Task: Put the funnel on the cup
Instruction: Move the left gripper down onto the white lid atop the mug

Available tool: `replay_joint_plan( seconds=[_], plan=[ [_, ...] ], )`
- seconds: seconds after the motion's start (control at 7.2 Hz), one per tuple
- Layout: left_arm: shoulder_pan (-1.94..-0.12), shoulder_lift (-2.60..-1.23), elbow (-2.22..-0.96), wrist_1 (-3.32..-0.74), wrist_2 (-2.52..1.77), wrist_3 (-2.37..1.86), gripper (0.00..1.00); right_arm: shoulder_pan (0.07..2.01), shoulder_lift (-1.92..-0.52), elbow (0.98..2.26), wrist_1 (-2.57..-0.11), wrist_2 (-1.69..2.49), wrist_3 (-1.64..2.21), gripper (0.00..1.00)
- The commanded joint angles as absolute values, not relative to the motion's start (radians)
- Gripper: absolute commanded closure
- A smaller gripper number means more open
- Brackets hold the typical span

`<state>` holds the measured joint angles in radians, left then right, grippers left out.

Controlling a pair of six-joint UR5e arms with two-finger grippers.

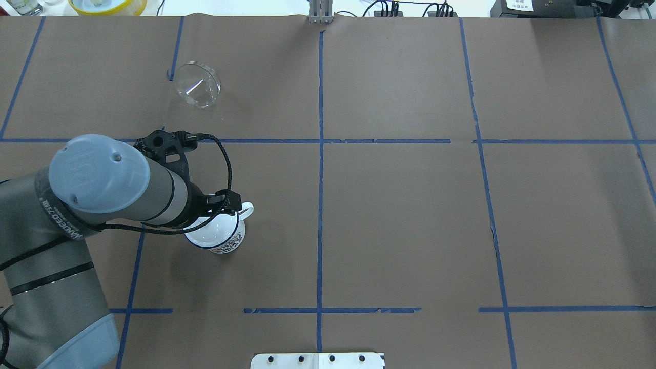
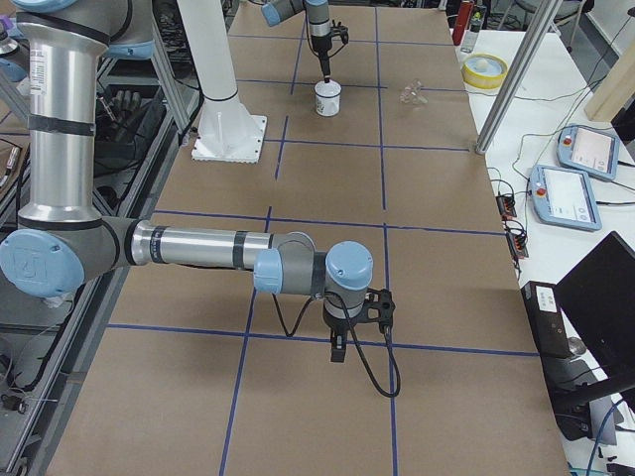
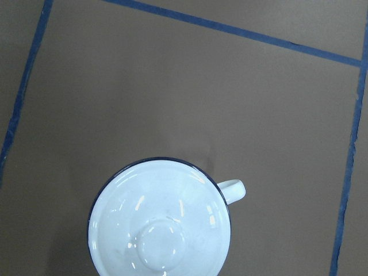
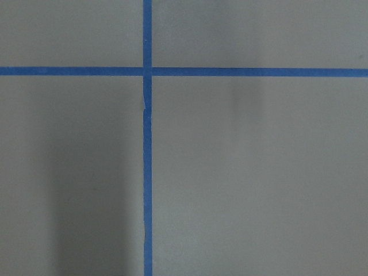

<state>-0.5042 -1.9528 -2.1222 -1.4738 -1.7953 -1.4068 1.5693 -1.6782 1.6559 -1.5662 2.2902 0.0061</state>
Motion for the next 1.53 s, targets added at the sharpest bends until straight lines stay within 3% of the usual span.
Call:
replay_joint_plan(
  seconds=[0.0,0.42,0.56,0.69,0.97,1.11,1.39],
  plan=[
    [-0.505,-1.902,-2.096,-1.557,-1.790,-1.387,0.00,1.569,-1.678,1.657,-1.566,2.290,0.006,0.00],
    [-0.495,-1.914,-2.077,-1.562,-1.789,-1.388,0.00,1.569,-1.678,1.657,-1.566,2.290,0.006,0.00],
    [-0.495,-1.916,-2.079,-1.562,-1.789,-1.387,0.05,1.569,-1.678,1.657,-1.566,2.290,0.006,0.00],
    [-0.495,-1.914,-2.079,-1.562,-1.789,-1.388,0.17,1.569,-1.678,1.657,-1.566,2.290,0.006,0.00],
    [-0.499,-1.914,-2.085,-1.559,-1.790,-1.387,0.71,1.569,-1.677,1.657,-1.566,2.290,0.006,0.00],
    [-0.505,-1.914,-2.091,-1.554,-1.792,-1.385,0.83,1.569,-1.678,1.657,-1.566,2.290,0.006,0.00],
    [-0.517,-1.913,-2.094,-1.554,-1.792,-1.385,0.86,1.569,-1.678,1.657,-1.566,2.290,0.006,0.00]
  ],
)
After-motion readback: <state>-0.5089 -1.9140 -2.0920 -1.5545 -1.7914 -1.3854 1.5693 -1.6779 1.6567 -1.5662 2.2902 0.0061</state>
